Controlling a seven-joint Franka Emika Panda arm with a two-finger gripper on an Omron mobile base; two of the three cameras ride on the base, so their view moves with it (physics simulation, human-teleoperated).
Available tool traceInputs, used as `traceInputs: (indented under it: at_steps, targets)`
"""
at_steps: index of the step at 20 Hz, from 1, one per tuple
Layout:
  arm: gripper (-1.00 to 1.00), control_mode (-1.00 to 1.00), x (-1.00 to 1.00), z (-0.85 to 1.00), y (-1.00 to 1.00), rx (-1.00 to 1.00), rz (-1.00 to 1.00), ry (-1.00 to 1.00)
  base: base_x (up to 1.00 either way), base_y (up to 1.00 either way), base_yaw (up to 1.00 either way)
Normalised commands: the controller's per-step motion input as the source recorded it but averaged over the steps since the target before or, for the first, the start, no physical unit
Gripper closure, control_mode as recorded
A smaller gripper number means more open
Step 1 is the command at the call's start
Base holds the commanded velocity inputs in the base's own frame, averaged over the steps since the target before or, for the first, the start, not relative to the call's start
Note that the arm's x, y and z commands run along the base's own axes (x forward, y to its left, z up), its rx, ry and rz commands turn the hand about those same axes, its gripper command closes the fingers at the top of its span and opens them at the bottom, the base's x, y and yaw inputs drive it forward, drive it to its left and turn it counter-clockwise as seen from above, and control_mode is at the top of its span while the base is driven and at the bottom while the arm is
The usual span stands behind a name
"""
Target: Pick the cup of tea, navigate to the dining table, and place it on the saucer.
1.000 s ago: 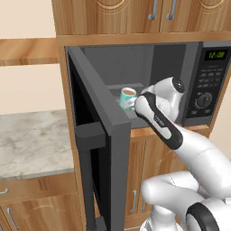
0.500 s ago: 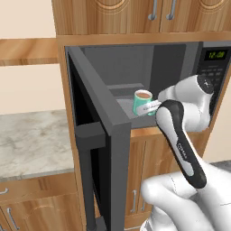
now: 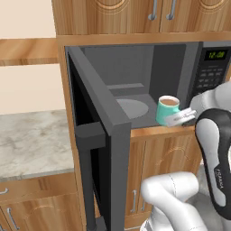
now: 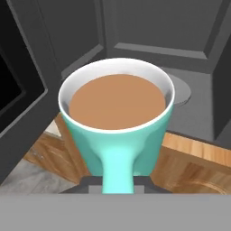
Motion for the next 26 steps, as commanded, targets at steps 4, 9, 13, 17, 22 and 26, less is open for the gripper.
traceInputs:
  at_steps: [4,9,13,17,22,26]
  targets:
    - [1.0,-1.0,-0.76,0.26,0.03,-0.02,0.03,0.1,0.0,0.0,0.0]
    - [1.0,-1.0,-0.47,0.21,0.03,-0.01,0.01,0.12,0.0,0.0,0.0]
    - [1.0,-1.0,-0.14,0.02,-0.01,0.0,0.0,0.0,0.0,0.0,0.0]
    - [1.0,-1.0,0.0,0.0,0.0,0.0,0.0,0.0,0.0,0.0,0.0]
    - [1.0,-1.0,0.0,0.0,0.0,0.0,0.0,0.0,0.0,0.0,0.0]
    - [1.0,1.0,0.0,0.0,0.0,0.0,0.0,0.0,-0.08,-0.01,0.0]
